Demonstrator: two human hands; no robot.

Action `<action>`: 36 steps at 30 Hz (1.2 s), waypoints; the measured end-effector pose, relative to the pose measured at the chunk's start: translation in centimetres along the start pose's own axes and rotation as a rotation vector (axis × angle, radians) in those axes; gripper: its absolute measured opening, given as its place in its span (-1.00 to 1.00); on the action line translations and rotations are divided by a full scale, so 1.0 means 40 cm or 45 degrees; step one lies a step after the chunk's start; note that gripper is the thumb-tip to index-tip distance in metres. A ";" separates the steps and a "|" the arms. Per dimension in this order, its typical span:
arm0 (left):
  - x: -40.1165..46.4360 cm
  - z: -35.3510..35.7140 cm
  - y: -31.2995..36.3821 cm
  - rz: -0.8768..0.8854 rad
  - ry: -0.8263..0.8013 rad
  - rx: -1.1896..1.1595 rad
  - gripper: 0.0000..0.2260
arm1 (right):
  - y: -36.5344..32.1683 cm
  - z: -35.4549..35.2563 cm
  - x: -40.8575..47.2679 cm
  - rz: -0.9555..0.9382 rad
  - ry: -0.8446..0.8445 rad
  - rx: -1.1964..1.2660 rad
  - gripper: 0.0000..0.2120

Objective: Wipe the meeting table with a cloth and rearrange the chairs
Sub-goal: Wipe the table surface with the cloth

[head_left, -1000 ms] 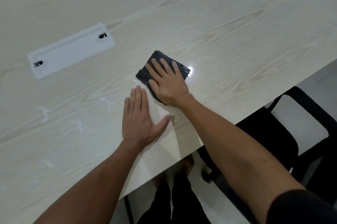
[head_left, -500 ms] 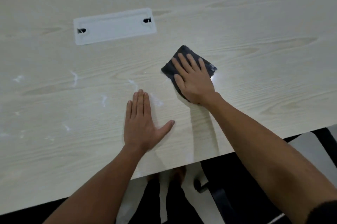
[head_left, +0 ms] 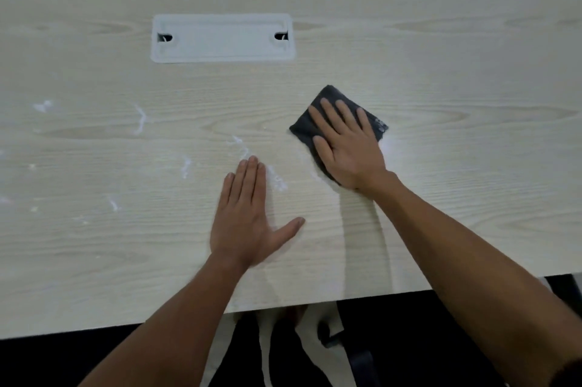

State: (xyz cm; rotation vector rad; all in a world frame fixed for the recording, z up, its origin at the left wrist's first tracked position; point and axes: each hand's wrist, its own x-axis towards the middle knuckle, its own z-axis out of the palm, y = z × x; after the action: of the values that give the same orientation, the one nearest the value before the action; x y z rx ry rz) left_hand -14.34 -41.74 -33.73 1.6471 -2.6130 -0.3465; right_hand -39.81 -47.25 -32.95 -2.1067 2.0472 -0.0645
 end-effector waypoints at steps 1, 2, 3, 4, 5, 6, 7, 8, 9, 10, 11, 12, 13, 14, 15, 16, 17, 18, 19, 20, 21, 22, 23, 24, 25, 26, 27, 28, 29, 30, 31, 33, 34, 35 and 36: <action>0.000 -0.001 0.000 0.003 0.001 -0.007 0.08 | 0.033 -0.012 0.004 0.095 0.013 0.006 -0.43; 0.001 -0.001 -0.001 0.007 0.009 -0.015 0.08 | 0.056 -0.025 0.031 0.222 0.029 0.022 -0.42; 0.001 0.000 -0.001 0.009 0.013 -0.015 0.08 | 0.062 -0.037 0.076 0.352 0.042 0.045 -0.41; 0.001 0.000 -0.002 0.009 0.011 -0.009 0.08 | 0.053 -0.042 0.132 0.453 0.059 0.079 -0.40; 0.002 0.002 -0.002 0.008 0.010 -0.005 0.08 | 0.026 -0.043 0.187 0.514 0.062 0.110 -0.39; 0.003 0.004 -0.002 0.008 0.012 -0.007 0.08 | -0.014 -0.043 0.229 0.517 0.059 0.119 -0.38; 0.005 0.005 -0.003 0.008 0.016 -0.009 0.08 | -0.057 -0.039 0.252 0.453 0.053 0.107 -0.38; 0.005 0.004 -0.003 0.006 0.013 -0.009 0.08 | -0.096 -0.030 0.254 0.329 0.037 0.084 -0.38; 0.006 0.003 -0.003 0.008 0.008 -0.006 0.08 | -0.120 -0.019 0.231 0.166 0.020 0.055 -0.40; 0.005 0.003 -0.003 0.014 0.005 -0.005 0.07 | -0.124 -0.006 0.189 0.008 0.001 0.017 -0.41; 0.004 0.003 -0.003 0.016 0.009 -0.007 0.07 | -0.108 0.003 0.141 -0.104 -0.010 -0.016 -0.42; 0.003 0.003 -0.004 0.019 0.015 -0.011 0.07 | -0.081 0.005 0.096 -0.148 -0.012 -0.034 -0.43; 0.003 0.003 -0.007 0.022 0.017 -0.020 0.07 | -0.046 -0.001 0.068 -0.116 -0.004 -0.046 -0.43; 0.002 0.004 -0.008 0.023 0.018 -0.030 0.06 | -0.011 -0.010 0.060 -0.019 0.010 -0.042 -0.43; 0.003 0.005 -0.009 0.024 0.017 -0.035 0.07 | 0.012 -0.021 0.076 0.121 0.019 -0.023 -0.42; 0.004 0.006 -0.010 0.023 0.013 -0.033 0.07 | 0.019 -0.031 0.112 0.279 0.024 0.007 -0.42; 0.005 0.006 -0.010 0.022 0.004 -0.029 0.07 | 0.008 -0.035 0.160 0.411 0.043 0.047 -0.41; 0.006 0.006 -0.011 0.025 -0.002 -0.028 0.07 | -0.018 -0.034 0.210 0.501 0.061 0.087 -0.40; 0.007 0.007 -0.010 0.025 -0.003 -0.028 0.07 | -0.056 -0.033 0.252 0.535 0.068 0.112 -0.39; 0.007 0.007 -0.010 0.022 -0.001 -0.027 0.07 | -0.099 -0.030 0.277 0.502 0.063 0.118 -0.39; 0.008 0.006 -0.010 0.020 -0.008 -0.022 0.07 | -0.136 -0.024 0.282 0.416 0.048 0.109 -0.39; 0.007 0.004 -0.010 0.021 -0.017 -0.020 0.07 | -0.161 -0.014 0.264 0.278 0.031 0.082 -0.40; 0.006 0.003 -0.010 0.026 -0.017 -0.023 0.07 | -0.169 -0.004 0.223 0.118 0.015 0.041 -0.41; 0.005 0.004 -0.010 0.026 -0.006 -0.025 0.06 | -0.158 0.007 0.174 -0.028 0.010 0.004 -0.42; 0.005 0.005 -0.009 0.027 0.008 -0.033 0.06 | -0.130 0.012 0.124 -0.123 0.008 -0.026 -0.43; 0.006 0.006 -0.010 0.033 0.022 -0.046 0.06 | -0.093 0.007 0.083 -0.150 0.001 -0.048 -0.44; 0.005 0.007 -0.010 0.037 0.036 -0.063 0.06 | -0.051 -0.001 0.062 -0.102 0.006 -0.063 -0.43; 0.005 0.010 -0.011 0.040 0.053 -0.080 0.06 | -0.015 -0.012 0.062 0.015 0.015 -0.063 -0.42; 0.006 0.012 -0.012 0.041 0.067 -0.087 0.05 | 0.006 -0.023 0.088 0.174 0.026 -0.045 -0.41; 0.007 0.014 -0.011 0.041 0.067 -0.084 0.06 | 0.008 -0.033 0.132 0.347 0.033 -0.003 -0.40; 0.007 0.014 -0.011 0.041 0.055 -0.078 0.06 | -0.009 -0.033 0.188 0.482 0.053 0.048 -0.39; 0.008 0.015 -0.012 0.035 0.018 -0.063 0.07 | -0.088 -0.031 0.275 0.557 0.062 0.093 -0.38; 0.007 0.014 -0.013 0.030 0.004 -0.054 0.07 | -0.130 -0.024 0.293 0.485 0.052 0.090 -0.37; 0.008 0.013 -0.013 0.027 -0.003 -0.049 0.07 | -0.164 -0.016 0.285 0.350 0.036 0.071 -0.37; 0.007 0.011 -0.013 0.029 -0.007 -0.044 0.07 | -0.181 -0.006 0.250 0.181 0.016 0.037 -0.38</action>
State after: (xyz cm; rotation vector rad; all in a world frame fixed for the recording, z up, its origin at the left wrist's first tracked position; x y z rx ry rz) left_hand -14.05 -42.14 -34.28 1.6065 -2.6122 -0.3933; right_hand -32.34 -57.06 -32.53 -1.9425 2.1831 -0.0851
